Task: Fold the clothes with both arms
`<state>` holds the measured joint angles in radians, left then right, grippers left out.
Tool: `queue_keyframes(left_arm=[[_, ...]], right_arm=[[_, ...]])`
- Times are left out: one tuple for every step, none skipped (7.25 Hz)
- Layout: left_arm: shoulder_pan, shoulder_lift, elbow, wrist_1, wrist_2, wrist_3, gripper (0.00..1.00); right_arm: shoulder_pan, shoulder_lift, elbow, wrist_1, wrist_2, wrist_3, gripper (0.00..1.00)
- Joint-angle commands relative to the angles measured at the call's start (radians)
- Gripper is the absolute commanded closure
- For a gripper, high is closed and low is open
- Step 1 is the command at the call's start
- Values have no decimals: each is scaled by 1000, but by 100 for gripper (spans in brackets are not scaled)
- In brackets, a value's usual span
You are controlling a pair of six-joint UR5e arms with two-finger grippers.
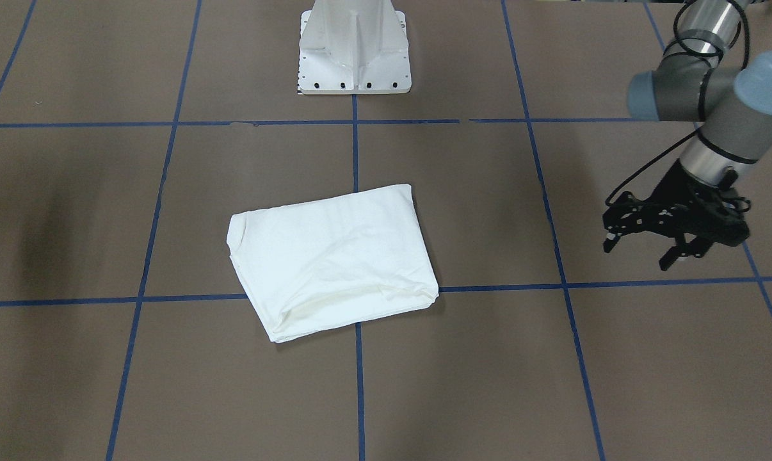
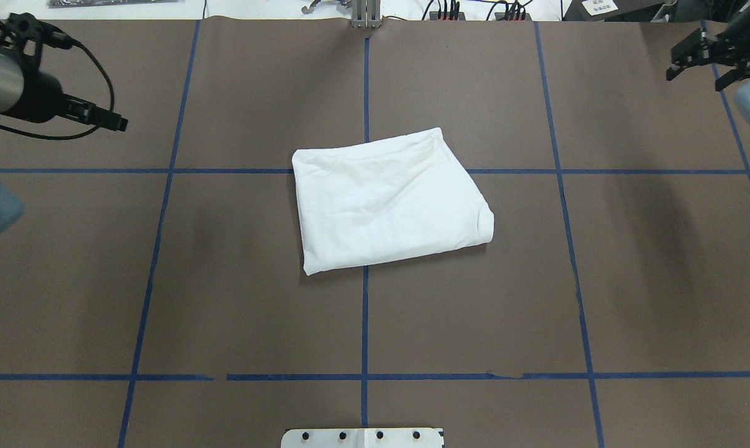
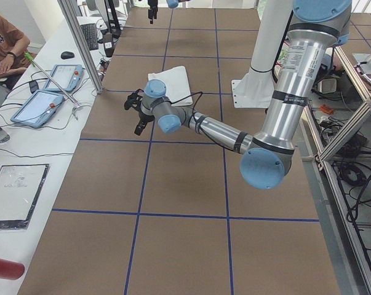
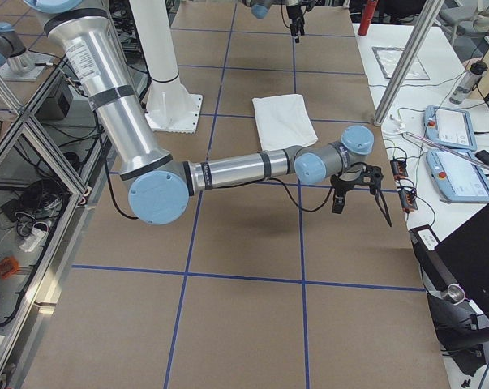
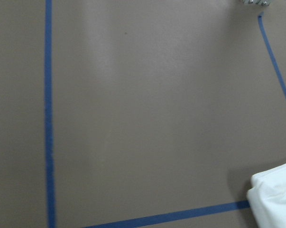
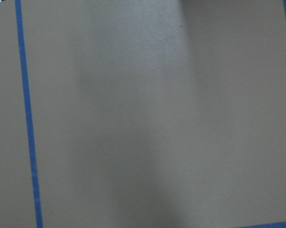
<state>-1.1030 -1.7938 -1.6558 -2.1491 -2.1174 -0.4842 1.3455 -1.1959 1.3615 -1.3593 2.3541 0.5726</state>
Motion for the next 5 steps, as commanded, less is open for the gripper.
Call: queue_keyframes(left_arm=[[-169,54,-1,69,-87,252,0],[-239,101,1,72,-128,324,0],[-259,129,-28,72,-165,323,0],[-262,192,-62,72,-171,326,0],[-277,226,-64,71,-171,344,0]], right_arm=[[81,-170,179,-132,17,-264,0],[102,-244,318,-253,4,-349,0],[109,-293,417,-332,-16,-399,0],[121,-304,457,-380,-36,-408,0],[136,-345,484,-382,-45,-436,0]])
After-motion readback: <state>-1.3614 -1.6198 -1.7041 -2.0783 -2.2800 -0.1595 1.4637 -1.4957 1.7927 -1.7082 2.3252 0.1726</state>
